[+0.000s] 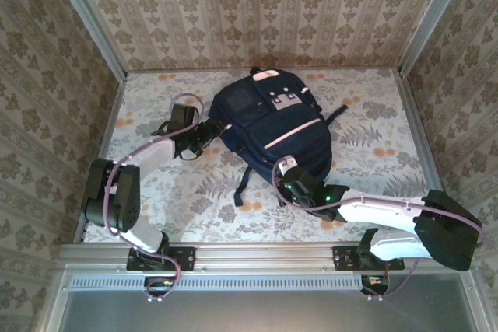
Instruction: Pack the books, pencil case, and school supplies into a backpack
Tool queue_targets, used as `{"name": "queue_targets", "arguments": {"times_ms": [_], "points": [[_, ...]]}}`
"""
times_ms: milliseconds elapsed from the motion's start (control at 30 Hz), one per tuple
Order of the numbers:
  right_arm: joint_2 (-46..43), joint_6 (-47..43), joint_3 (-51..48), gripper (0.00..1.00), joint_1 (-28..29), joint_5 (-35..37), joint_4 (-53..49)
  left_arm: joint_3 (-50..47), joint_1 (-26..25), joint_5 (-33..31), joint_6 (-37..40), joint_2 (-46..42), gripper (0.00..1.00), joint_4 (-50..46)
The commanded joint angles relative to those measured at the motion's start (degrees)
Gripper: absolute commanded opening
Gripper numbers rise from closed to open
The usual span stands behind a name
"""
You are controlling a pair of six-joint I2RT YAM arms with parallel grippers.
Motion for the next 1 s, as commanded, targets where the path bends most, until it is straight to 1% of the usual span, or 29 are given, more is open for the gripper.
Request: {"name": "queue_targets", "arguments": {"times_ms": [0, 67, 100, 133, 200, 367, 433, 500, 600, 667, 767, 967], "points": [[4.2, 3.8, 2.7, 0.0, 1.1, -3.3, 4.5, -7.2, -3.3, 2.0, -6.4, -6.5, 0.76, 4.2], [7.1, 5.2, 3.4, 0.0, 1.5, -5.3, 7.4, -11.5, -6.3, 1.3, -9.9, -8.9, 0.74, 8.7], [8.9, 5.7, 3.7, 0.0, 1.6, -6.0, 8.6, -12.6, -7.0, 0.9, -11.2, -9.1, 0.74, 10.4], [10.2, 6.2, 4.2, 0.0, 1.8, -6.5, 9.6, -13.6, -9.9, 0.3, -12.2, -9.3, 0.73, 11.8], [11.7, 7.0, 4.8, 0.0, 2.0, -7.0, 11.0, -14.9, -12.2, -0.9, -13.6, -8.6, 0.72, 14.4], [12.7, 8.6, 4.6, 0.0, 2.1, -6.9, 12.7, -16.8, -14.6, -1.8, -17.6, -4.1, 0.68, 23.5], [12.3, 8.9, 4.2, 0.0, 2.1, -6.8, 12.9, -16.4, -15.9, -1.9, -18.3, -1.8, 0.66, 25.5], [11.9, 9.2, 3.6, 0.0, 2.1, -6.7, 13.2, -16.0, -17.1, -1.8, -19.1, 0.8, 0.61, 28.1], [11.9, 9.2, 3.4, 0.0, 2.1, -6.2, 13.1, -15.9, -17.6, -1.3, -20.9, 3.6, 0.49, 31.6], [12.1, 9.0, 3.3, 0.0, 2.1, -5.6, 12.6, -15.7, -17.5, -1.4, -21.0, 4.2, 0.4, 32.2], [12.6, 9.5, 3.3, 0.0, 2.1, -3.9, 10.4, -15.8, -16.9, -2.3, -20.0, 3.0, 0.29, 30.5], [11.7, 11.7, 3.7, 0.0, 2.1, -0.1, 2.6, -16.0, -14.8, -5.7, -16.3, -3.6, 0.17, 22.2]]}}
